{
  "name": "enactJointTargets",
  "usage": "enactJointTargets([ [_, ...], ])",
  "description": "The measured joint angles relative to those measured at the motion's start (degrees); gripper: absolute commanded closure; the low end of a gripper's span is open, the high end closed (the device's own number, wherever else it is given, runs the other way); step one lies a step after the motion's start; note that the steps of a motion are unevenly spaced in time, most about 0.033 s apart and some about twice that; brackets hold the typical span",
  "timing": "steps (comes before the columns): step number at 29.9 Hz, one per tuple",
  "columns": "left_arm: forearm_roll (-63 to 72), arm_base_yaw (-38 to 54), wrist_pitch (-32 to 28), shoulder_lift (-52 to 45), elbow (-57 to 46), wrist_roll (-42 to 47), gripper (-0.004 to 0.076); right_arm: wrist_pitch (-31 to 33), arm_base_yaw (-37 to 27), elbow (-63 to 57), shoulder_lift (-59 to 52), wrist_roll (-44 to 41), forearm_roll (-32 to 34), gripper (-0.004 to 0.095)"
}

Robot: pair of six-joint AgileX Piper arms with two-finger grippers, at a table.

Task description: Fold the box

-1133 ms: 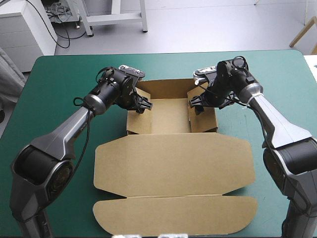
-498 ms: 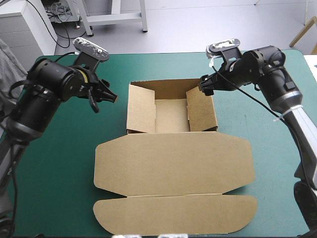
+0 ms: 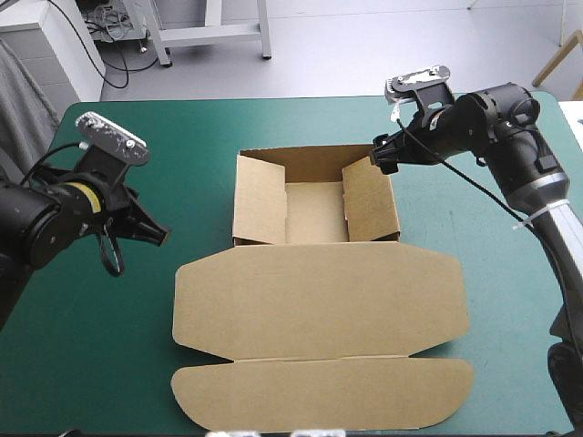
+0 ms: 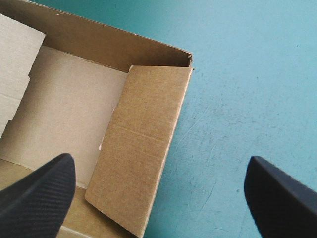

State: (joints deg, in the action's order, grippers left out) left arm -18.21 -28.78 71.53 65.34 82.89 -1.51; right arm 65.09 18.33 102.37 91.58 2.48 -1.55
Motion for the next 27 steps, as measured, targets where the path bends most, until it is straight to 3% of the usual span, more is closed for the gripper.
enactJointTargets([
  [13,0.5,0.0,-1.4,-11.5,-20.9,3.3,0.0734,-0.2,0.0,-1.0,6.7,-2.5,0.0,0.0058],
  [20,0.5,0.0,-2.2,-12.2,-25.0,5.1,0.0734,-0.7,0.0,-1.2,14.7,-2.5,-0.1,0.0074],
  [24,0.6,0.0,-2.3,-12.3,-25.5,6.5,0.0734,-1.3,0.0,-1.2,18.1,-2.5,-0.2,0.0168],
  [27,0.7,0.0,-2.4,-12.3,-25.5,6.7,0.0734,-1.5,0.0,-1.2,19.7,-2.5,-0.2,0.0331],
])
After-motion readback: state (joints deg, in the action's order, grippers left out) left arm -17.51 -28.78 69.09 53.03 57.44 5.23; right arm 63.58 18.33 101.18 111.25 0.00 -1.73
